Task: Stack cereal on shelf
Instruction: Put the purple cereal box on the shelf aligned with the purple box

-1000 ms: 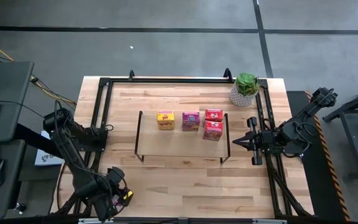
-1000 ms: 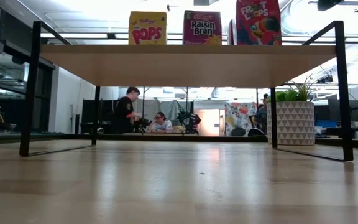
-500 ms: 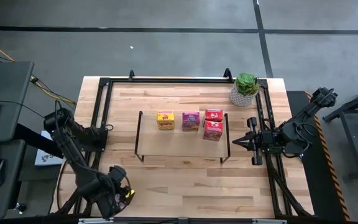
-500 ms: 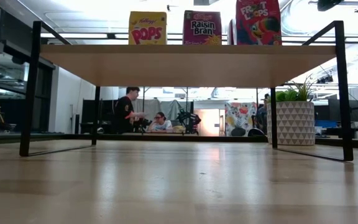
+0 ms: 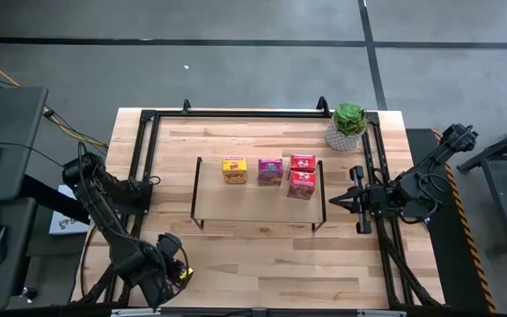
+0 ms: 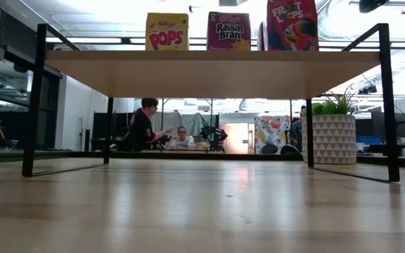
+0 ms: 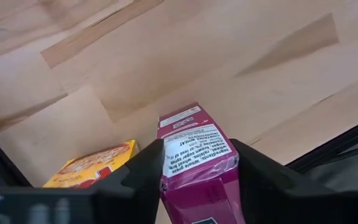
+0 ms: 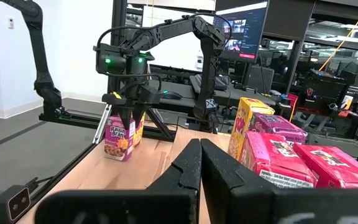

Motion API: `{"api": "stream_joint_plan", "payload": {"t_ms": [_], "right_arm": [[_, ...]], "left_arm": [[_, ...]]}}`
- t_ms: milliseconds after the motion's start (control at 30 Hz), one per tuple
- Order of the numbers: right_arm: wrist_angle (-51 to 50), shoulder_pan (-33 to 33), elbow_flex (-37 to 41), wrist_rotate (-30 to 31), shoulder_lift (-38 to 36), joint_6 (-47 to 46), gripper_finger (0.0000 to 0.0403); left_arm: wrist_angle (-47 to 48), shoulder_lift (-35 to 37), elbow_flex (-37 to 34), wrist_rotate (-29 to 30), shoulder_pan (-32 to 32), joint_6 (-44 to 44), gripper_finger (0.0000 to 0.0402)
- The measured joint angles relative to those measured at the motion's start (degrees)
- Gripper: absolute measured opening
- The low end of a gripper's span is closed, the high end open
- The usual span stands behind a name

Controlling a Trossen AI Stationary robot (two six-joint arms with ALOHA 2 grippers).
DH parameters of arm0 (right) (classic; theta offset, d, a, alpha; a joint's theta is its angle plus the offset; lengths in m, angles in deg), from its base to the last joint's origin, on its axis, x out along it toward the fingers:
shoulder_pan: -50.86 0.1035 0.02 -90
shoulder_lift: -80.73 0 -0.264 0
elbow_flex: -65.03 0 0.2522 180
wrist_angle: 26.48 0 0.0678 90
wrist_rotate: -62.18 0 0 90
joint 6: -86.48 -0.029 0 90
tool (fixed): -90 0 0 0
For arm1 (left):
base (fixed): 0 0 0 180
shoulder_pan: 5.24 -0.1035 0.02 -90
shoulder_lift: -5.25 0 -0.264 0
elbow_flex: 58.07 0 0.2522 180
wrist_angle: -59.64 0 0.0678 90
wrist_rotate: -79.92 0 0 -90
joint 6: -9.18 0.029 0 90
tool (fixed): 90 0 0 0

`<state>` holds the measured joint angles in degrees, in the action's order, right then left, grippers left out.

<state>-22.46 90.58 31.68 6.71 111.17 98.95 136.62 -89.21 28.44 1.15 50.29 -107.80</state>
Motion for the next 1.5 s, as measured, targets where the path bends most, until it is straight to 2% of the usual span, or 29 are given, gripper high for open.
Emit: {"api": "stream_joint_plan", "payload": {"t_ms": [133,267,533,700,800,1000,1167,1333,1500], "right_arm": [[0.00,0.00,0.00,-0.02,0.02,0.00,0.0000],[0.00,0.02,0.00,-0.01,0.02,0.00,0.0000],[-0.07,0.01,0.00,0.00,0.01,0.00,0.0000],[-0.07,0.02,0.00,0.00,0.00,0.00,0.0000],[-0.07,0.00,0.00,0.00,0.02,0.00,0.0000],[-0.07,0.00,0.00,0.00,0.00,0.00,0.0000],[-0.50,0.01,0.00,0.00,0.01,-1.05,0.0000],[-0.79,0.00,0.00,0.00,0.01,-1.07,0.0000],[-0.71,0.02,0.00,0.00,0.02,-1.18,0.0000]], "left_arm": [[-0.27,0.89,-0.04,0.02,-0.99,3.32,0.0157],[-2.88,2.71,1.45,3.02,-2.12,11.99,0.0168],[-3.86,3.67,14.59,16.54,-5.65,39.22,0.0167],[-3.67,3.67,22.36,20.22,-11.85,60.24,0.0164],[-4.17,3.67,26.13,20.09,-17.38,72.02,0.0164],[-10.65,3.65,29.45,15.68,-28.93,92.63,0.0163],[-11.98,3.41,29.64,9.78,-36.18,101.89,0.0163],[-12.89,2.10,29.93,3.79,-39.42,111.94,0.0163],[-10.11,-1.96,33.95,4.35,-39.80,121.35,0.0164]]}}
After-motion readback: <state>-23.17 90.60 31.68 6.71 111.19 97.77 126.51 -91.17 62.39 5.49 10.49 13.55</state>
